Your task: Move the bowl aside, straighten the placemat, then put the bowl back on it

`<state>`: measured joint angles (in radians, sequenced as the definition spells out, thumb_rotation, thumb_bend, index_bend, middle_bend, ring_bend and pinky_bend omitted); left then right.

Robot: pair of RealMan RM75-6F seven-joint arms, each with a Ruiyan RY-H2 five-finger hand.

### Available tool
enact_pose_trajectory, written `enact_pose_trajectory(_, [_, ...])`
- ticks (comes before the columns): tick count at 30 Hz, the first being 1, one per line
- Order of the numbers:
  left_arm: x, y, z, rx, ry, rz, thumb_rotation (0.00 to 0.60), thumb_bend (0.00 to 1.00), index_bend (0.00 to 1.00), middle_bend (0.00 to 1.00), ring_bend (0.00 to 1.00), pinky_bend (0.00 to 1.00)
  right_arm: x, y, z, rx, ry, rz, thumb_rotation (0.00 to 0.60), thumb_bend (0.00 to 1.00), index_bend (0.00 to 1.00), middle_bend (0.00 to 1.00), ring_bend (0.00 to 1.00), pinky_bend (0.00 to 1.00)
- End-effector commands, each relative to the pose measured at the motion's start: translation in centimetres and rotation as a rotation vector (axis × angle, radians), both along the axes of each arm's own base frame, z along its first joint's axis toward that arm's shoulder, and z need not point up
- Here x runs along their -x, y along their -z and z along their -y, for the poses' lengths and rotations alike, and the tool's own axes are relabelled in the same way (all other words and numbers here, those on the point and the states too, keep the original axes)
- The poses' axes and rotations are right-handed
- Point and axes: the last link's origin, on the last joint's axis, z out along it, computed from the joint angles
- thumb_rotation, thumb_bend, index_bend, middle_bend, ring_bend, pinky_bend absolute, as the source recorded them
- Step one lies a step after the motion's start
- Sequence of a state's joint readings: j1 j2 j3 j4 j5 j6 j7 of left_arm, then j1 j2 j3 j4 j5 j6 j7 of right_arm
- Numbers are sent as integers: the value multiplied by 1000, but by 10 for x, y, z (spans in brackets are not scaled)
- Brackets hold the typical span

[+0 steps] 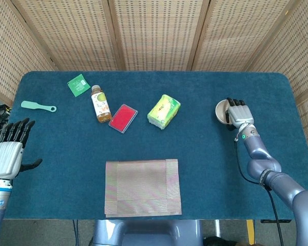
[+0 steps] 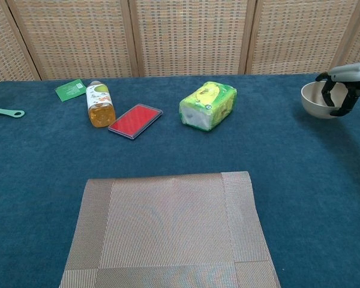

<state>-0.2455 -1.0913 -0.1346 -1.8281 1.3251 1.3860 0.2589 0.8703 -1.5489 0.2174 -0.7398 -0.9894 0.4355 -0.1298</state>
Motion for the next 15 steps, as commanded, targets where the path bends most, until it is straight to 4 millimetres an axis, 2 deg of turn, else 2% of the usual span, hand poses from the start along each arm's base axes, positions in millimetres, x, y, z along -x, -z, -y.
enact_pose_trajectory(1, [-1, 0, 1, 0, 2, 2, 600, 0, 0, 0, 0, 0, 3, 0, -3, 5, 3, 9, 600, 259, 342, 0, 0, 0])
enact_pose_trajectory(2, [-1, 0, 2, 0, 4, 3, 600, 0, 0, 0, 0, 0, 3, -1, -3, 6, 2, 13, 600, 123, 219, 0, 0, 0])
enact_pose_trajectory(3, [-1, 0, 2, 0, 5, 3, 600, 0, 0, 0, 0, 0, 3, -3, -4, 10, -3, 16, 600, 37, 141, 0, 0, 0])
enact_pose_trajectory(4, [-1, -1, 2, -1, 7, 5, 600, 0, 0, 0, 0, 0, 2, -5, -5, 16, -12, 17, 600, 10, 113, 0, 0, 0])
enact_pose_trajectory(9, [-4, -2, 3, -1, 31, 18, 600, 0, 0, 0, 0, 0, 0, -17, -19, 33, -64, 10, 600, 0, 83, 0, 0, 0])
enact_pose_trajectory(15, [-6, -2, 9, -3, 108, 37, 600, 0, 0, 0, 0, 0, -7, -54, -73, 140, -235, 19, 600, 0, 75, 0, 0, 0])
